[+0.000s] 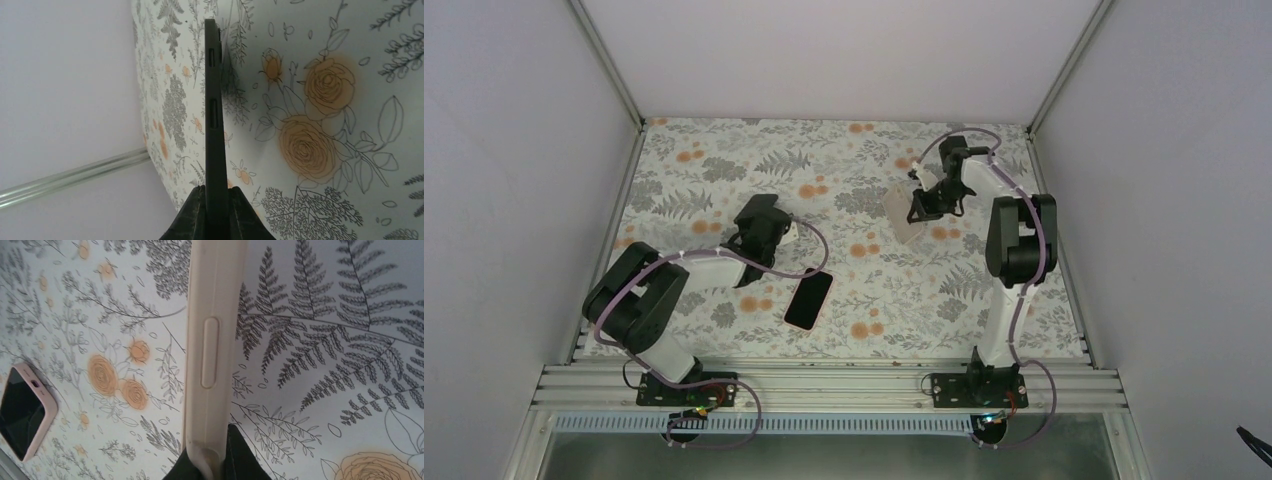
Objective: Take the phone out of the phone case
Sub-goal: Place the phone case at the center of the board, then adjust the phone at the center of the board.
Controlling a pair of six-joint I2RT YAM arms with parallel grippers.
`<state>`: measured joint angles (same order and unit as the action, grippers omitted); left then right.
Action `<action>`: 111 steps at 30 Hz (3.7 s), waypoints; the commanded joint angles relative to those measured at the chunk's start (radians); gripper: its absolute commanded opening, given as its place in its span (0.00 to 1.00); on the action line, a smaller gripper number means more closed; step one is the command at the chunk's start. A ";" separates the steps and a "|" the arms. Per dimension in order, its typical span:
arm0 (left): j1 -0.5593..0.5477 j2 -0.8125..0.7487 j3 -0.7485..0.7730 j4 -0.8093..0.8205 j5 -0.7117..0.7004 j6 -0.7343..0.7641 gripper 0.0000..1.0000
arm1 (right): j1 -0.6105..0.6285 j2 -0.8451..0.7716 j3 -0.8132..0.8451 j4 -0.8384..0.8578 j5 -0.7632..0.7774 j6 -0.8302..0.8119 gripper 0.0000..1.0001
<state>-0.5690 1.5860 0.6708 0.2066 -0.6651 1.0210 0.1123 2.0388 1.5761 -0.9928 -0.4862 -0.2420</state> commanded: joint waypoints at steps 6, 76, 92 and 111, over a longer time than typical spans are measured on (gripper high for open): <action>-0.014 0.026 0.119 -0.394 0.162 -0.093 0.47 | -0.007 0.003 -0.030 -0.052 0.221 -0.046 0.34; 0.833 -0.412 0.536 -0.852 0.940 -0.473 1.00 | 0.771 -0.242 -0.478 0.412 0.691 -0.245 1.00; 0.833 -0.396 0.563 -0.872 1.011 -0.500 1.00 | 0.751 -0.437 -0.454 0.203 0.484 -0.235 1.00; 0.833 -0.403 0.487 -0.846 1.072 -0.511 1.00 | 0.807 -0.278 -0.491 0.208 0.251 -0.407 1.00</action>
<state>0.2581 1.1950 1.1793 -0.6670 0.3794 0.5190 0.9203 1.7245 1.0801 -0.8112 -0.1951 -0.6109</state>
